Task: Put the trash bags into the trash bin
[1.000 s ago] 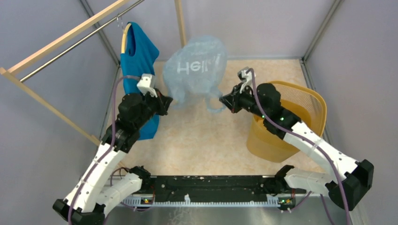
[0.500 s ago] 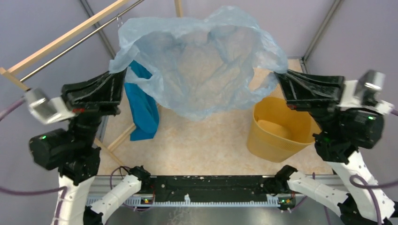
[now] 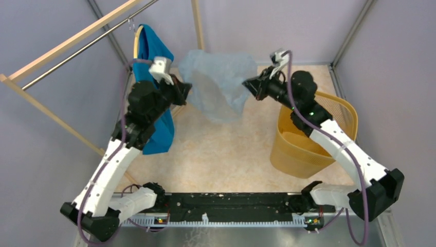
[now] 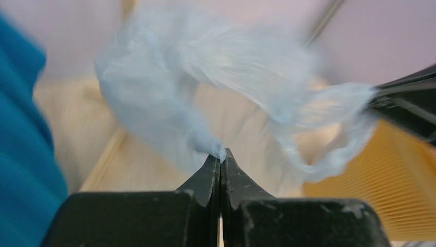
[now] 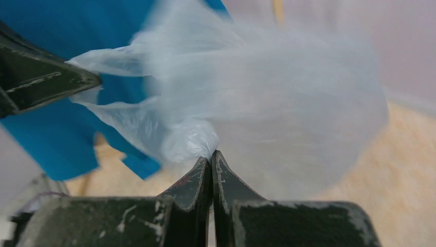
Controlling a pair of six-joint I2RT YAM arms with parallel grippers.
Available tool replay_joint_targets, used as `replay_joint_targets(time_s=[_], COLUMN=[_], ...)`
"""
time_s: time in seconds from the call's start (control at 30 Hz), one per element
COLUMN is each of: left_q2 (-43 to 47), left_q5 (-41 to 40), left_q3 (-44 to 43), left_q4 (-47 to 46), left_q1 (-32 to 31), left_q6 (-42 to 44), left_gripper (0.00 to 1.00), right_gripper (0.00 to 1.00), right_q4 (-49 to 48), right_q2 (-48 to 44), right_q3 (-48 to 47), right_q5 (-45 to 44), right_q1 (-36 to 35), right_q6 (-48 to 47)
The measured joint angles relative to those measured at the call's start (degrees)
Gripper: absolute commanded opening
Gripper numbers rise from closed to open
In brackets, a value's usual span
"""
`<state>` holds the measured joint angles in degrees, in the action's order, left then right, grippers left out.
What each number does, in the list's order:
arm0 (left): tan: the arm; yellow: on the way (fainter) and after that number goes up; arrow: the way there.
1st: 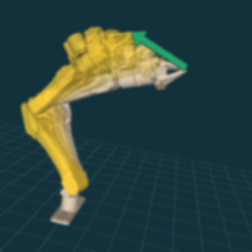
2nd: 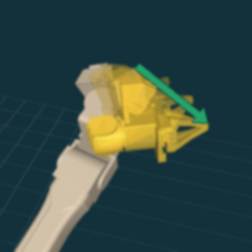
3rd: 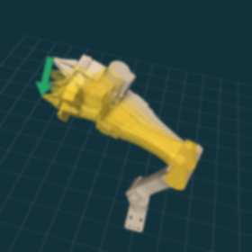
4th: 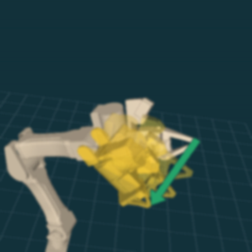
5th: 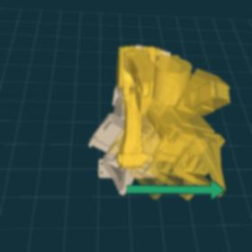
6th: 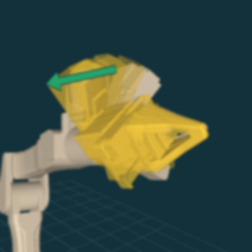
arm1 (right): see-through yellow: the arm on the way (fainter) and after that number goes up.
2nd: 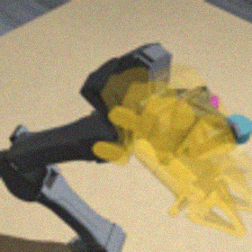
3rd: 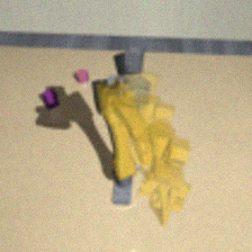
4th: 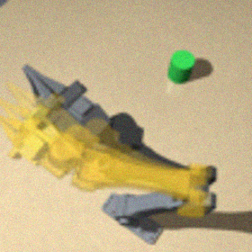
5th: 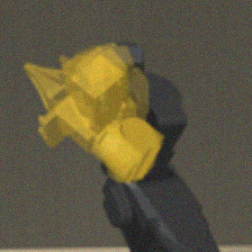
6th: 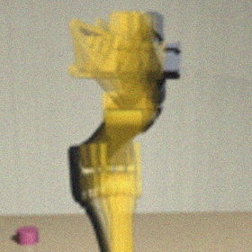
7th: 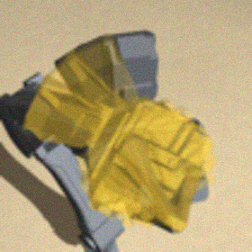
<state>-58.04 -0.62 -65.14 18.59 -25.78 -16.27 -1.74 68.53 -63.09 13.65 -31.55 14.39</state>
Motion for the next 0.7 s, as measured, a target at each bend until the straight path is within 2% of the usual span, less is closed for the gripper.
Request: replay_joint_targets(time_s=[0.1, 0.17, 0.23, 0.33, 0.43, 0.7], left_q2=[0.9, 4.0, 8.5, 15.7, 17.3, 7.0], left_q5=[7.4, 13.2, 16.6, 17.0, 15.9, 16.2], left_q3=[-13.1, -19.8, -23.0, -24.3, -25.4, -20.4], left_q4=[-2.3, -7.2, -12.4, -18.5, -21.6, -15.4], left_q1=[0.0, 0.0, 0.0, 0.0, 0.0, 0.0], left_q6=[-0.3, -1.4, -2.2, -2.7, -2.9, -2.6], left_gripper=[0.0, 0.0, 0.0, 0.0, 0.0, 0.0], right_gripper=[0.0, 0.0, 0.0, 0.0, 0.0, 0.0], right_q4=[-0.9, -7.4, -15.7, -20.1, -21.2, -12.4], right_q2=[-1.0, -4.3, -10.7, -18.1, -20.2, -9.9], right_q3=[-10.5, -13.5, -13.6, -14.5, -16.4, -11.1], right_q5=[7.4, 13.1, 17.8, 18.8, 16.5, 11.6], right_q1=[-0.1, -0.3, -0.7, -1.0, -1.1, -1.1], right_q6=[2.9, 7.0, 11.4, 12.3, 10.7, 7.6])
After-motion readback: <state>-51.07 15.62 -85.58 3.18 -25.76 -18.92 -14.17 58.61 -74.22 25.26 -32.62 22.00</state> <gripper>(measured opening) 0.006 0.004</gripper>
